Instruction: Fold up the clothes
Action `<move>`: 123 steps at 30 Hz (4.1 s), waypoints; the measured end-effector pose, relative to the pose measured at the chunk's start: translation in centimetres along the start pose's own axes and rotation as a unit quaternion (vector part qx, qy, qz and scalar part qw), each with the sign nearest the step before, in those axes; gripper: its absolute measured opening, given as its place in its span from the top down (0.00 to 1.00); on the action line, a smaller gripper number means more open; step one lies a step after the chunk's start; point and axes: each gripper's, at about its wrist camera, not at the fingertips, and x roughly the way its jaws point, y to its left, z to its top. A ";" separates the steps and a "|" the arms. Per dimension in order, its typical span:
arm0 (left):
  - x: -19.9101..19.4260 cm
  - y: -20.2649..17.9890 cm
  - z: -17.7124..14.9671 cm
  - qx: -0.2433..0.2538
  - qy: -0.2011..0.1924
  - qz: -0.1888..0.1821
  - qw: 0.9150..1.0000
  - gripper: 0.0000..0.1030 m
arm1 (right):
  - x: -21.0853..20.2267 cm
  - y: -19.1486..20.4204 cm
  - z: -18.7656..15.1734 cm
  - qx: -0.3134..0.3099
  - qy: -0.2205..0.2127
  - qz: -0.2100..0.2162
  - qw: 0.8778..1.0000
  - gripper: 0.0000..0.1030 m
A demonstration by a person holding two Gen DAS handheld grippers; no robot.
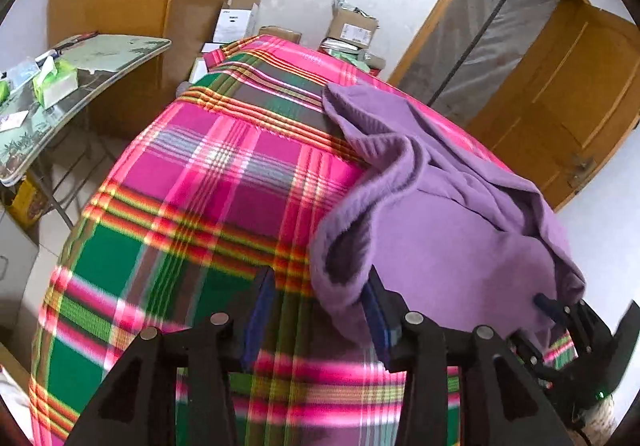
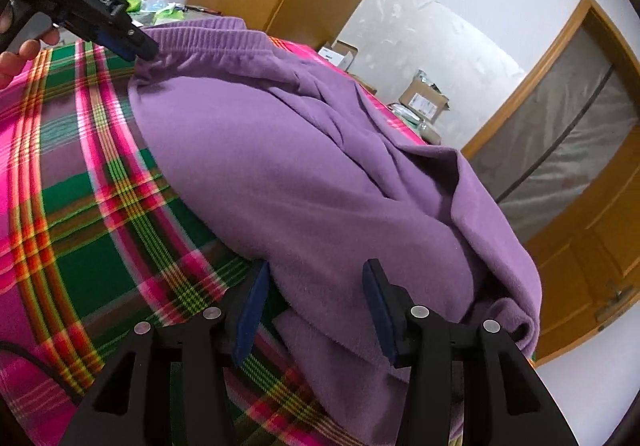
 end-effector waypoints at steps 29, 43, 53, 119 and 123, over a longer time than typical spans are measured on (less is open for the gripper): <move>-7.3 1.0 0.8 -0.075 -0.068 -0.106 0.989 0.90 | -7.3 -3.8 1.3 0.088 -0.061 -0.019 0.994 0.95; -13.0 4.1 -6.4 -0.111 -0.083 -0.109 0.984 0.90 | -13.9 0.0 -0.1 0.076 -0.087 0.004 0.993 0.95; -13.5 5.9 -11.3 -0.123 -0.056 -0.085 0.987 0.90 | -15.4 3.4 -2.5 0.060 -0.075 0.030 0.995 0.95; -2.1 -18.2 -10.6 0.164 0.086 -0.179 0.966 0.64 | -7.8 -8.3 -10.7 0.356 0.016 0.135 0.925 0.85; -1.7 -16.9 -10.6 0.144 0.093 -0.187 0.967 0.64 | -8.4 -8.4 -9.7 0.354 0.000 0.114 0.928 0.88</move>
